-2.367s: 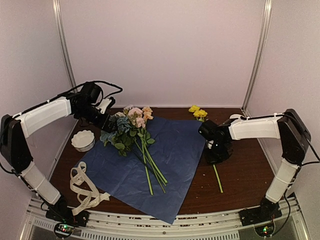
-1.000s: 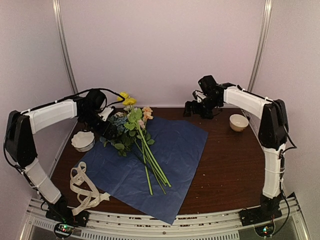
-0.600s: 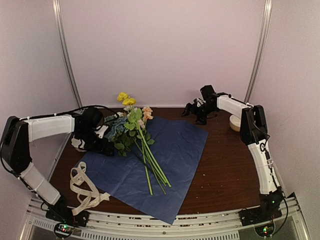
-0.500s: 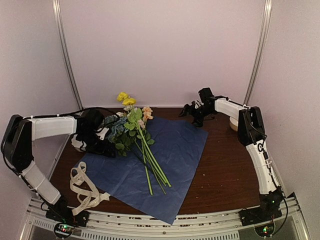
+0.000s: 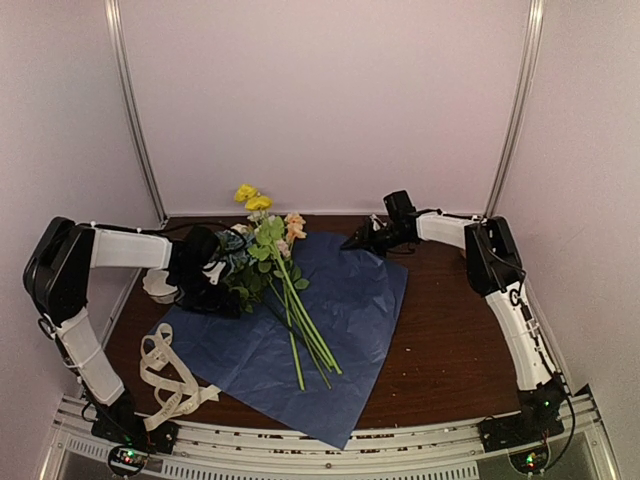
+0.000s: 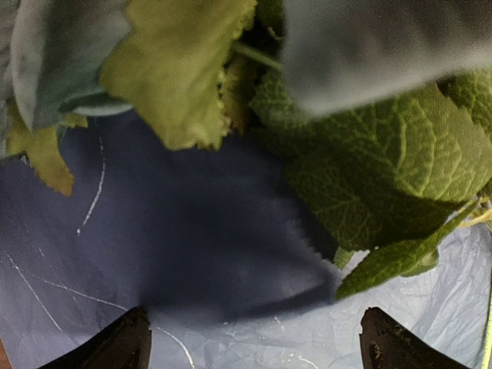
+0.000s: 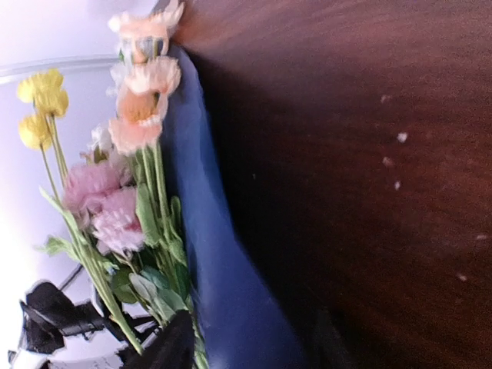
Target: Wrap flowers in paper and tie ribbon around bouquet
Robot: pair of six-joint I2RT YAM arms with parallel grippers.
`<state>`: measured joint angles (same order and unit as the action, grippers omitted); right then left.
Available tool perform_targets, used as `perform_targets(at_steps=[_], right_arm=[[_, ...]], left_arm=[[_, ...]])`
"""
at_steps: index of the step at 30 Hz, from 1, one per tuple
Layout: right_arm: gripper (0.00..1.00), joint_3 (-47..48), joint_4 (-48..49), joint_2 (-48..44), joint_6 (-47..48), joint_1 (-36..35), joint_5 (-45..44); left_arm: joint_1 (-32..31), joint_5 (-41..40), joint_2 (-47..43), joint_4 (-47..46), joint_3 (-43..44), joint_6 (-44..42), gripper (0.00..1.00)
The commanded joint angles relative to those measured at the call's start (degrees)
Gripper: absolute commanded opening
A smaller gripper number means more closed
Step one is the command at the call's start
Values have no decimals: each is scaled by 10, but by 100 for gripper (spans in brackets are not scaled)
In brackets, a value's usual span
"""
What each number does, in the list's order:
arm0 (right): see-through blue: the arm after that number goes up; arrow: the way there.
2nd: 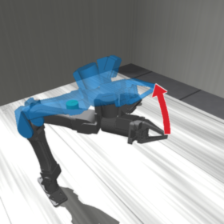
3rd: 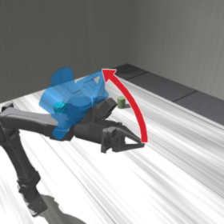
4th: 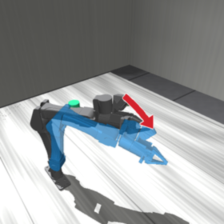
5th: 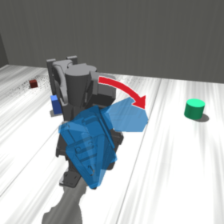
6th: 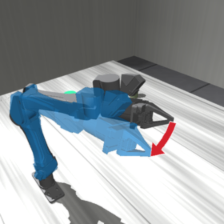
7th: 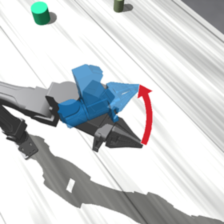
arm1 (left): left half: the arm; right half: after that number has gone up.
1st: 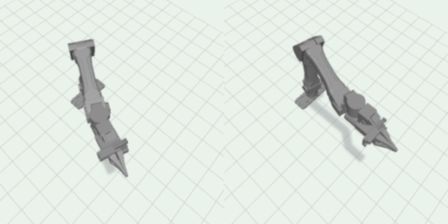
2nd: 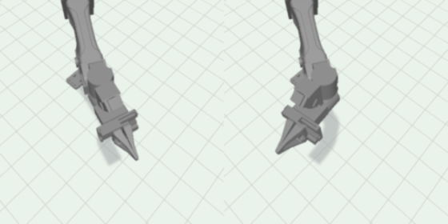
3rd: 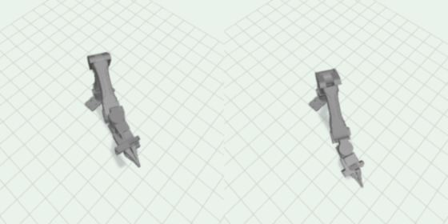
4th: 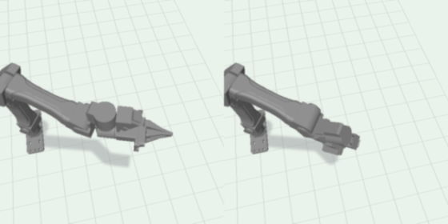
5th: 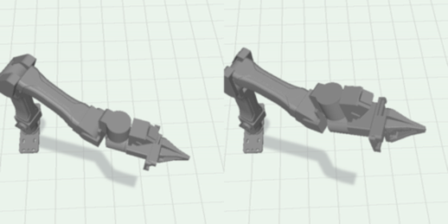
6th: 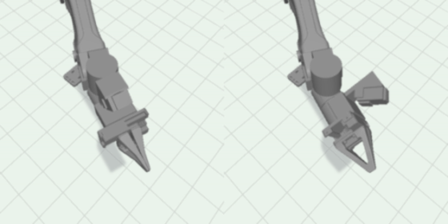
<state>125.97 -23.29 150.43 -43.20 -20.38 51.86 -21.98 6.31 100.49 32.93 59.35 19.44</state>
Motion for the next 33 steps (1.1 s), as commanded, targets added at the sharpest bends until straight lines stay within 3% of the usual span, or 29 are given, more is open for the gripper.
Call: perform_targets(at_steps=[1, 3, 5, 9, 14, 18, 21, 24, 30, 33], right_arm=[[29, -63, 56, -75, -8, 9, 54], [10, -80, 44, -98, 14, 11, 50], [0, -120, 38, -129, 35, 14, 37], [0, -226, 27, -207, 89, 36, -45], [0, -379, 82, -297, 94, 81, -120], [1, -419, 54, -323, 141, 102, -149], [26, -389, -25, -329, 194, 108, -196], [44, -362, -90, -363, 221, 108, -291], [62, -446, -120, -503, 223, 73, -545], [63, -527, -98, -573, 230, 45, -545]], left_arm=[[0, -3, 27, -29, -2, -3, 98], [-1, -7, 33, -34, 1, -12, 98], [-2, -9, 43, -36, 10, -24, 98], [-14, -22, 53, -48, 32, -47, 98], [-24, -31, 79, -49, 94, -72, 98], [-27, -35, 77, -34, 140, -93, 98], [-39, -43, 42, -33, 143, -125, 98], [-56, -58, -6, -26, 122, -151, 98], [-102, -128, -76, 36, 53, -141, 98], [-130, -157, -71, 73, 37, -123, 97]])
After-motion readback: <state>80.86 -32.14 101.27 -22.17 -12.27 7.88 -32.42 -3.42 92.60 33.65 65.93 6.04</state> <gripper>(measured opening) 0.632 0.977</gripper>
